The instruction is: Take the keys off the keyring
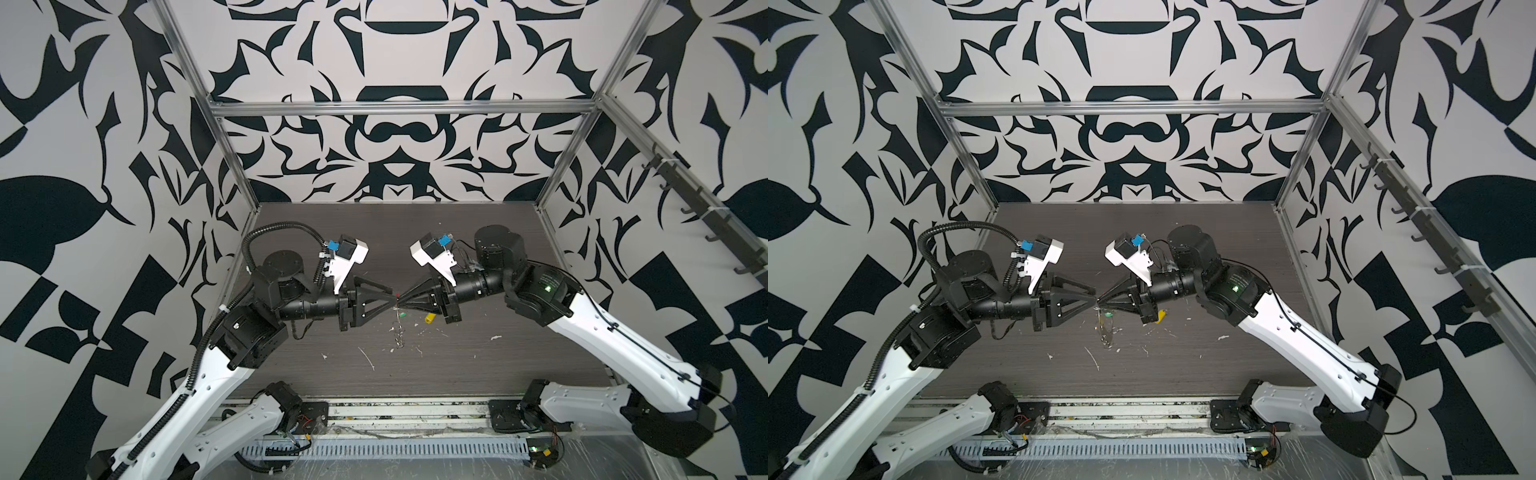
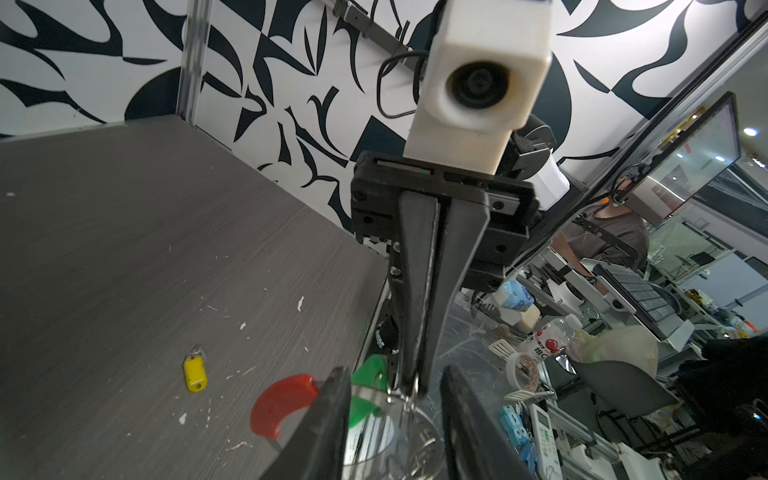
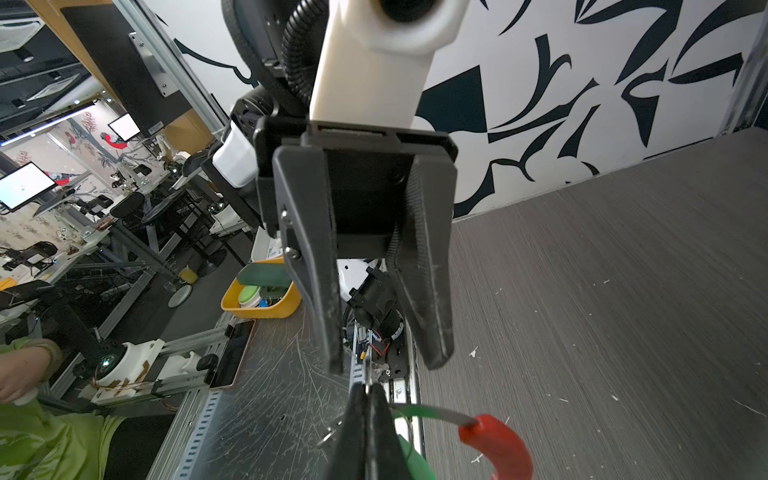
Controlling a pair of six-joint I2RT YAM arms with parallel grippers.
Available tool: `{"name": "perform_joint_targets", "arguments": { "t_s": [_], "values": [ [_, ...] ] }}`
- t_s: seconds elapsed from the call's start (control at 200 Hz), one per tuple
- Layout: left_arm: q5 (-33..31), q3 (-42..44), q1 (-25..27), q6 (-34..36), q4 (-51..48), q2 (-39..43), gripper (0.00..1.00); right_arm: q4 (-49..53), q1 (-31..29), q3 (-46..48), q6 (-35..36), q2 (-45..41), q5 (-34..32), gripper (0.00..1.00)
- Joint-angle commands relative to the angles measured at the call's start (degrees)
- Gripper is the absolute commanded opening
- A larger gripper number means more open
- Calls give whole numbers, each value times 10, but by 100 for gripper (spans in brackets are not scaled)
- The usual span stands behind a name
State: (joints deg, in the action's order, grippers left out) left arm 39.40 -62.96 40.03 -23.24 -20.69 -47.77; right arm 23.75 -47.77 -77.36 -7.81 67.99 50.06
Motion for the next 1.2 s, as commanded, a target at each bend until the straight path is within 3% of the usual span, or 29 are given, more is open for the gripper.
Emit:
{"name": "perform_joint_targets", "arguments": {
  "t_s": [0.0,0.68,1.06,1.195],
  "values": [
    [19,-19,-1,12,-32,1,36,5,3,-33,20,-4,16,0],
    [31,-36,0,15,-39,-16,22,39,9,-54,34,11,15,0],
    [31,-40,0,19,-57,-20,21,45,9,-62,39,9,7,0],
    [31,-40,0,18,-52,-17,14,48,9,-64,40,11,10,0]
  ]
}}
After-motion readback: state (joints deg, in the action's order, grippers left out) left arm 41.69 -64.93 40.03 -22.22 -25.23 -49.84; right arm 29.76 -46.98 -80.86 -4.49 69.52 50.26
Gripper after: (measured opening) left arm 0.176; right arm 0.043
